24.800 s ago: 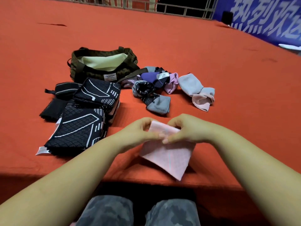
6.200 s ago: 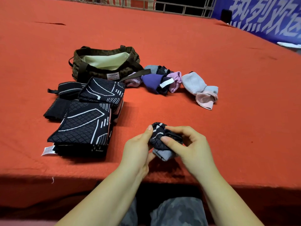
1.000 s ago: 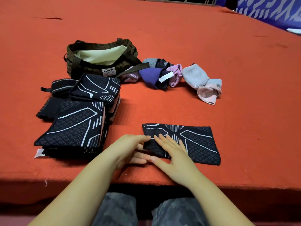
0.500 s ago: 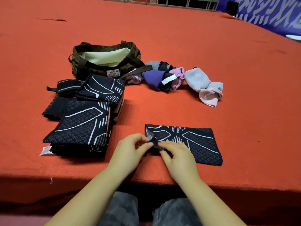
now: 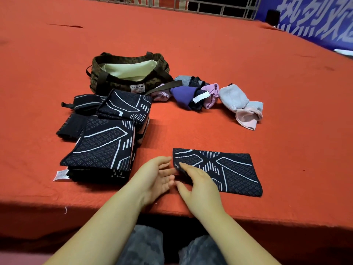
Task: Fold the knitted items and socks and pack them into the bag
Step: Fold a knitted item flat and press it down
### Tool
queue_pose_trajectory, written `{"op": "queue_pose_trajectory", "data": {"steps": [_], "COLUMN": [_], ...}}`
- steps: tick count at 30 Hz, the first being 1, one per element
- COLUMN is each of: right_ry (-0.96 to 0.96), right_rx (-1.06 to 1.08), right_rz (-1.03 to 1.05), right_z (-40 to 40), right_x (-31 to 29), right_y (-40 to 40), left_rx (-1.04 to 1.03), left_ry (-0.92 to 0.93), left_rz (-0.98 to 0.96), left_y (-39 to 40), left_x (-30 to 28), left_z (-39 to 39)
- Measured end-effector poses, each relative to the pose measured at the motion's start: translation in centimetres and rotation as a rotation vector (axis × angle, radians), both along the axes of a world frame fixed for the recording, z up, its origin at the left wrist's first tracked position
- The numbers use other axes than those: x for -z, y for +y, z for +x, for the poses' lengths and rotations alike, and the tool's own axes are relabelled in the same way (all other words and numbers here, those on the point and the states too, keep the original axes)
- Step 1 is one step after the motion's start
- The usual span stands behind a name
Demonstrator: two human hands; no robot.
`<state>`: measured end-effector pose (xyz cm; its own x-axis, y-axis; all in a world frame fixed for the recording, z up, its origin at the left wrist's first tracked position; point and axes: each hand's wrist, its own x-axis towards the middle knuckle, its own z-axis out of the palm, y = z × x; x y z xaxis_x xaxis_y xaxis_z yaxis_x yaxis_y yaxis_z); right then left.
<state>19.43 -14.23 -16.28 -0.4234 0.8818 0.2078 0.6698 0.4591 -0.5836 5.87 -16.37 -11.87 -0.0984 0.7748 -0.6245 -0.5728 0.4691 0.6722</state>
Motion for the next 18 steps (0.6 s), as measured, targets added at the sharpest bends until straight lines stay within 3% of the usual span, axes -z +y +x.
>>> {"op": "queue_pose_trajectory", "data": {"steps": [3,9,12,16,18], "right_ry": [0.062,0.288,0.410,0.525,0.555], "right_rx": [0.077,0.123,0.161,0.213,0.234], "right_rz": [0.056,0.052,-0.001,-0.104,-0.132], "right_z": [-0.2,-0.1,0.4,1.8,2.9], "right_x": [-0.3,-2.0,-2.2,-2.6,-3.2], "right_y": [0.2,-0.5,-1.2,-0.9,-0.7], "left_rx": [0.005,-0.046,0.049,0.208,0.333], "left_ry": [0.098,0.554,0.751,0.852,1.038], "left_rz": [0.118,0.207,0.304,0.551,0.598], "left_y": [0.0,-0.7,-0.6,0.2,0.9], "left_x": [0.5,2.6,3.1,3.7,4.1], "left_z": [0.4,1.0,1.9,3.5,4.4]}}
